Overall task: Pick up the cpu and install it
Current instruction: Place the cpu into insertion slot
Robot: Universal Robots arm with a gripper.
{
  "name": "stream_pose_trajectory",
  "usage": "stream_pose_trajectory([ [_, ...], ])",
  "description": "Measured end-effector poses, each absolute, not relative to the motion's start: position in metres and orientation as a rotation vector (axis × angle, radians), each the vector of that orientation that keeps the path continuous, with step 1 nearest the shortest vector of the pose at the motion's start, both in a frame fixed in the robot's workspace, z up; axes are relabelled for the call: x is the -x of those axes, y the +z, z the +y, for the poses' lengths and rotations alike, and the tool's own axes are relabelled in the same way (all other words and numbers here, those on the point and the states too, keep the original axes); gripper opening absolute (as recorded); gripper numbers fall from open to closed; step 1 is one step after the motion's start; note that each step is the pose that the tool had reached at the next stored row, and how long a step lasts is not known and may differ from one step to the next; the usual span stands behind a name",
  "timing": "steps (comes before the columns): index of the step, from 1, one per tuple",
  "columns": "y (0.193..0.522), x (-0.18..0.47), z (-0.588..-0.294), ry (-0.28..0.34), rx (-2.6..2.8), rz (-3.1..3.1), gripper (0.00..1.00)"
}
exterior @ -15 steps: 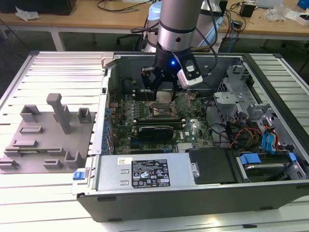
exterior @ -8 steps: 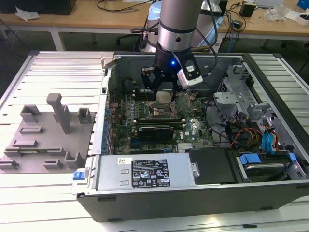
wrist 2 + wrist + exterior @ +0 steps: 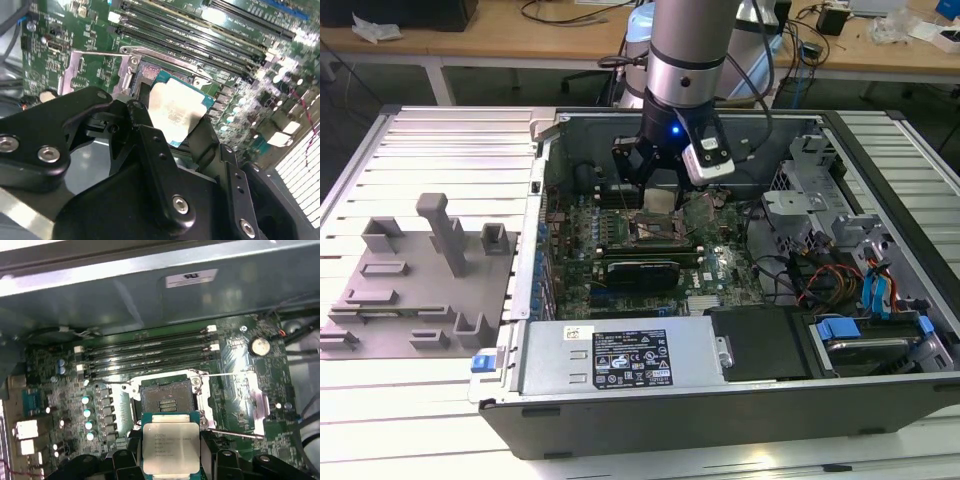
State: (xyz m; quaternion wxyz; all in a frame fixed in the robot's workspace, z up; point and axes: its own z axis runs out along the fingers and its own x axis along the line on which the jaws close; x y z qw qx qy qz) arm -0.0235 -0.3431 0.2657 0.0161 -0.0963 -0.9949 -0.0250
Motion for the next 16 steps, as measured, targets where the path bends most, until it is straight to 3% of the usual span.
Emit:
stream_pose_trajectory([
  [16,0.2647,0.0235,-0.3431,-0.086,0.847,-3.001,0.55],
])
